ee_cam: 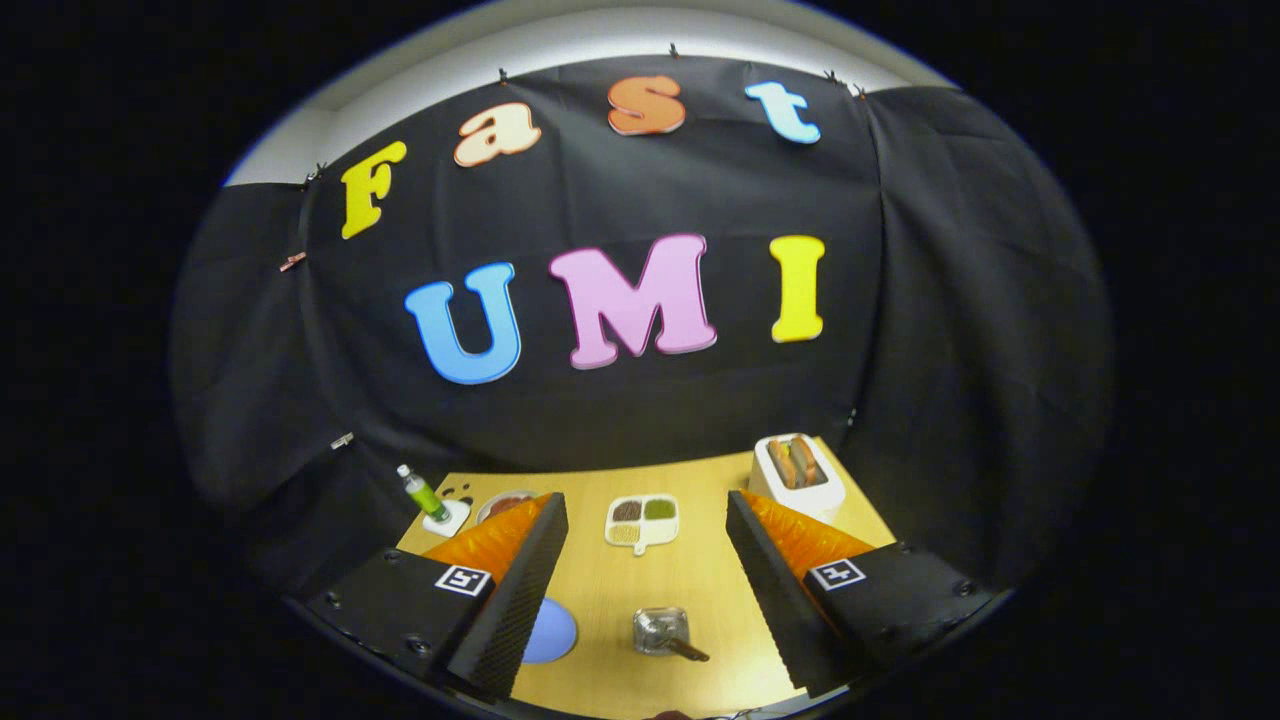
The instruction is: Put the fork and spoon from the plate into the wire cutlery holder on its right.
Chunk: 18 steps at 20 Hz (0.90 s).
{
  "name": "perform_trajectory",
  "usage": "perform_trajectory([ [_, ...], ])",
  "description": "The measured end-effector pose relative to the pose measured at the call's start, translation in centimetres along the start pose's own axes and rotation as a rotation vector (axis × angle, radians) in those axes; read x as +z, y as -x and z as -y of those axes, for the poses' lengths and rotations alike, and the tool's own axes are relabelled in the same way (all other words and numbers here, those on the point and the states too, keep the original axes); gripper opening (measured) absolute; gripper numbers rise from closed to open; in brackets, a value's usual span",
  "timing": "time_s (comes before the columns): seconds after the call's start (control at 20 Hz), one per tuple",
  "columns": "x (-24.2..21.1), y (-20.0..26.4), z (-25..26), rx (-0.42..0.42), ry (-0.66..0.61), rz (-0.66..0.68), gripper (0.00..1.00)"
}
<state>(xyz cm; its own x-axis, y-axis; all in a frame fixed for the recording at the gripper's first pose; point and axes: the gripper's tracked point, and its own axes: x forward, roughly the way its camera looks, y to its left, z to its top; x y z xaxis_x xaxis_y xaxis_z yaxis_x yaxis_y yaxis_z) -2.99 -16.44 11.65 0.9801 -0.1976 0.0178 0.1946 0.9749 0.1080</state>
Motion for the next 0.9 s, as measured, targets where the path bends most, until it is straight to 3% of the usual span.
perform_trajectory([
  [0.25, -2.0, 2.2, 0.8, -0.034, 0.023, 0.117, 0.99],
  [0.5, -6.6, 1.9, 3.0, -0.048, 0.039, 0.037, 0.99],
  [0.9, -6.3, 0.5, 5.1, -0.032, -0.002, 0.019, 0.99],
])
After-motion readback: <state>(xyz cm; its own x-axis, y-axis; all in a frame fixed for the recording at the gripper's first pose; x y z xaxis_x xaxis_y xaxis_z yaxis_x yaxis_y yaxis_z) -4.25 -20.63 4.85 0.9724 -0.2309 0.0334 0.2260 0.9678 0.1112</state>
